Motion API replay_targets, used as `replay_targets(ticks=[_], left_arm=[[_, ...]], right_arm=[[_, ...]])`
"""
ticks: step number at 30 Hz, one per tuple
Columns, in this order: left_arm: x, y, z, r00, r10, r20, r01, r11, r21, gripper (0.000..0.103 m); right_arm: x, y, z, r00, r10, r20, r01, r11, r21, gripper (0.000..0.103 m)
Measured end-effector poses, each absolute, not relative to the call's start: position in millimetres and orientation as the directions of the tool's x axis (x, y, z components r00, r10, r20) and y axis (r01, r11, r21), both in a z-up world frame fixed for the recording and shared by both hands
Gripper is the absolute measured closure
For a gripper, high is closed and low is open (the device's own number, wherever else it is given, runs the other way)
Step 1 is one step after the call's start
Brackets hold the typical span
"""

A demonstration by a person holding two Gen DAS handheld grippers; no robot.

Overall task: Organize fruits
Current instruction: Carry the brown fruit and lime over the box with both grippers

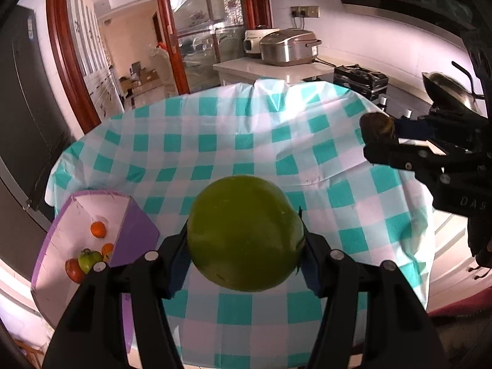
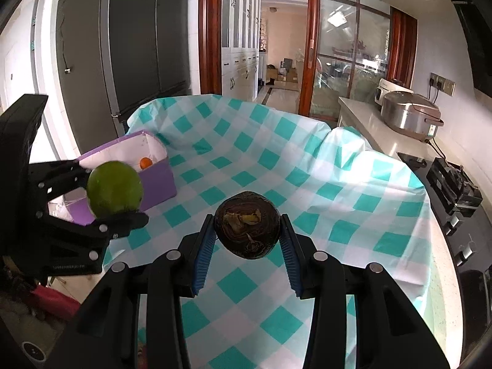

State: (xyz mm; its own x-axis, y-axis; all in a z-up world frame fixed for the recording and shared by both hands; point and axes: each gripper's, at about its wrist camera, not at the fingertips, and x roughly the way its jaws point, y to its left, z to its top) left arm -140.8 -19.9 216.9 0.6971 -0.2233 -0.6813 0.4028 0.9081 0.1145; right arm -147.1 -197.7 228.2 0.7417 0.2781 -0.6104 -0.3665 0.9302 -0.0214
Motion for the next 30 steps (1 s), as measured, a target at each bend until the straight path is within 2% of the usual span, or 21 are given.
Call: replay_targets(ticks=[6, 16, 30], left_arm=[[-153.0, -23.7, 221.6, 0.681, -0.243, -0.690, 0.429, 0.897, 0.107, 0.043], [-160.5, -27.2, 204.9, 0.638, -0.253, -0.727, 0.462, 0.881, 0.098, 0.043], [-112.2, 29.5, 183.5, 0.616, -0.239, -0.751, 0.393, 0.919, 0.030, 0.043]], right_arm=[[-165.7, -205.2, 229.5, 0.748, 0.280, -0.602, -0.352, 0.936, -0.002, 0.062], [-172.5, -199.2, 201.6, 0.703, 0.287, -0.650, -0.357, 0.934, 0.025, 0.062], [-115.2, -139.7, 177.9, 0.617, 0.308, -0.724, -0.415, 0.909, 0.034, 0.062]])
